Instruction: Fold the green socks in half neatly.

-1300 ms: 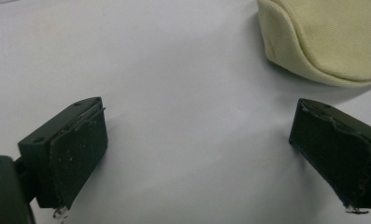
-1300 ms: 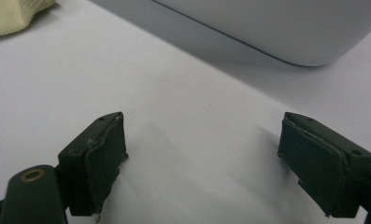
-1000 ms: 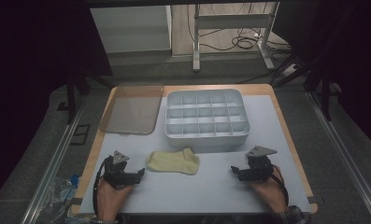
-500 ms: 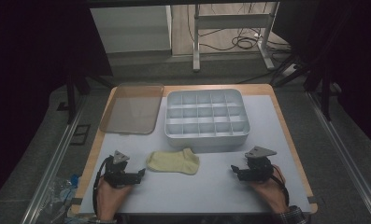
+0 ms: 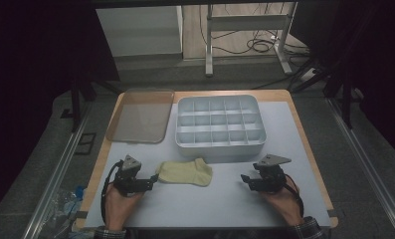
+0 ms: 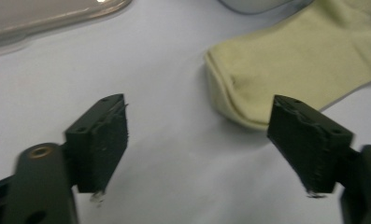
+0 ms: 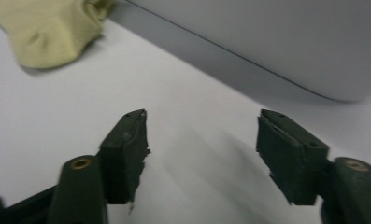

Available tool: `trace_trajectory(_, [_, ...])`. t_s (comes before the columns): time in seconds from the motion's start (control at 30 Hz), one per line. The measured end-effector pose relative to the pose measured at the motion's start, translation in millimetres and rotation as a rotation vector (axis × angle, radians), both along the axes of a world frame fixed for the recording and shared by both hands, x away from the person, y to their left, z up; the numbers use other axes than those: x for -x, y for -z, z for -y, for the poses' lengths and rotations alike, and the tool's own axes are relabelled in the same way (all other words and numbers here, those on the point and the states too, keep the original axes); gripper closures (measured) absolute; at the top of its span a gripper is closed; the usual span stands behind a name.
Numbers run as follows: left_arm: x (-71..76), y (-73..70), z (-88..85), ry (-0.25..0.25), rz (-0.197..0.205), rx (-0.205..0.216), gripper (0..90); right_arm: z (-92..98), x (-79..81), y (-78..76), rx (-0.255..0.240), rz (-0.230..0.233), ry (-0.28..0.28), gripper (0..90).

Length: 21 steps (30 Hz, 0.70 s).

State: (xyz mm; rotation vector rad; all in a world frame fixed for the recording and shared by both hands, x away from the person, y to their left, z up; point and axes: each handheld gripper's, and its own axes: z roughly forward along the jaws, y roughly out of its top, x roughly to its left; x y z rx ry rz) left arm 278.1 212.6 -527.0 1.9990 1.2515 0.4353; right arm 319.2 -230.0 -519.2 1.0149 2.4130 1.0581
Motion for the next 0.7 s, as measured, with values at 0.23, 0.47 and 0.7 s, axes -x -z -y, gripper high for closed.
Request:
trace_trajectory(0.23, [-3.2,-4.7,2.6,0.004,0.001,0.013,39.9,-11.3,-3.9,-1.6,-0.013,-0.01,-0.038,48.5])
trace_trajectory(0.47, [-9.7,-5.7,10.5,0.034,0.0,0.013,49.6,-28.6,-10.0,-3.7,-0.016,-0.037,-0.1,62.4])
trace_trajectory(0.7, [-15.8,-3.5,13.4,0.036,-0.009,0.017,54.8,-46.6,-13.3,-4.7,-0.016,-0.039,-0.145,66.5])
